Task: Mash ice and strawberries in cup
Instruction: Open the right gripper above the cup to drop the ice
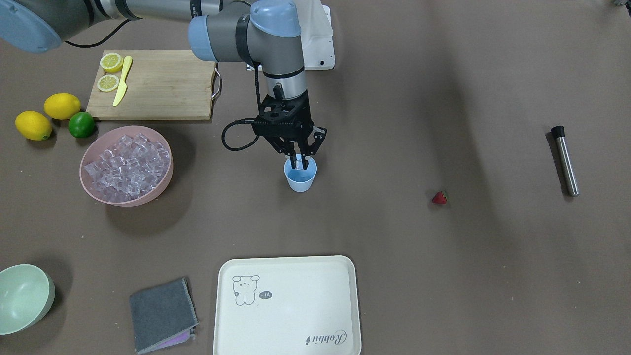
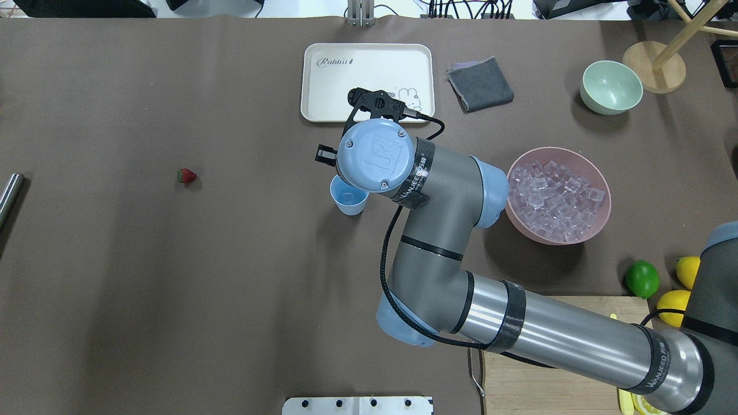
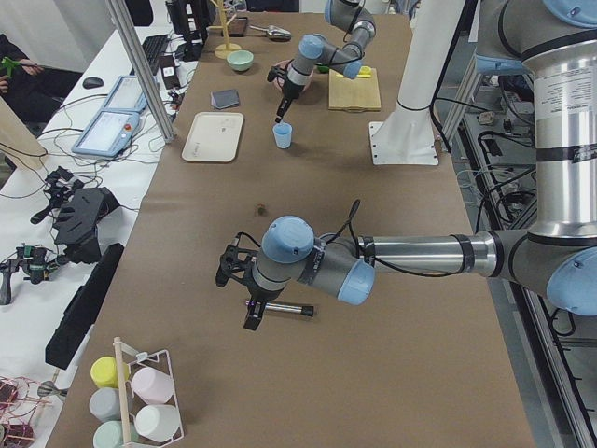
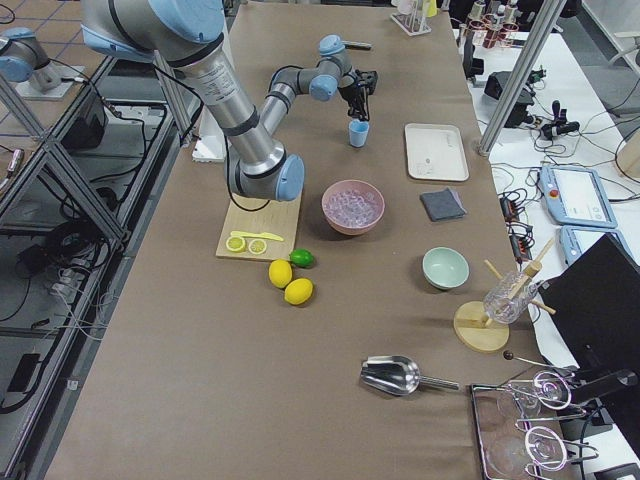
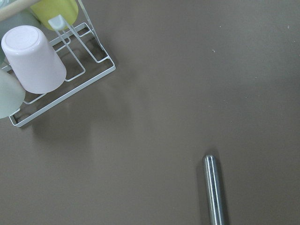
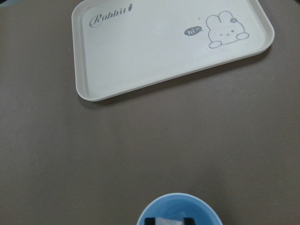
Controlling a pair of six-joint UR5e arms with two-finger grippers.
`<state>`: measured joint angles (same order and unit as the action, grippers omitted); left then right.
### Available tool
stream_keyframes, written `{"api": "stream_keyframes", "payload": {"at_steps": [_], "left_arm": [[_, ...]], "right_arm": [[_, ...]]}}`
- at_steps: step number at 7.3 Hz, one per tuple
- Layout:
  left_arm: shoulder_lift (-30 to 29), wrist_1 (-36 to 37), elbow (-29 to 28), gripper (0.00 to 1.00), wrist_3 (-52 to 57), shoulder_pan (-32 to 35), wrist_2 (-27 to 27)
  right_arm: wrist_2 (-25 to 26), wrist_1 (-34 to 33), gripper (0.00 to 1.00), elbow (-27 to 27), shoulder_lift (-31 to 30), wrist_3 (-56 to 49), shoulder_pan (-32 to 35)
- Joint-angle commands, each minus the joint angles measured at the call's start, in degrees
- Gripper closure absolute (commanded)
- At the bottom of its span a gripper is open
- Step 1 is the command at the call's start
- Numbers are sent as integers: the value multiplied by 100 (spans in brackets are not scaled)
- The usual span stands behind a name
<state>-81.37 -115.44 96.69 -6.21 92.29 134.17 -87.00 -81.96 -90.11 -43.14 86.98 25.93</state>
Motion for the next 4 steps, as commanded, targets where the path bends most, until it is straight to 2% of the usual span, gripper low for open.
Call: {"api": "stream_keyframes", "payload": {"at_steps": [1, 2, 3, 4], "left_arm": [[-1, -31, -115, 1, 31, 0, -14], [25, -40, -72, 1, 32, 9, 12], [42, -40, -80, 1, 32, 9, 13], [43, -40, -89, 1, 32, 9, 13]], "right_arm": [[17, 31, 17, -85, -98, 21, -88], [-1, -13, 12, -251, -159, -14, -79], [-131, -187, 13, -609, -394, -127, 51], [-516, -380, 13, -1022, -753, -546, 296]]}}
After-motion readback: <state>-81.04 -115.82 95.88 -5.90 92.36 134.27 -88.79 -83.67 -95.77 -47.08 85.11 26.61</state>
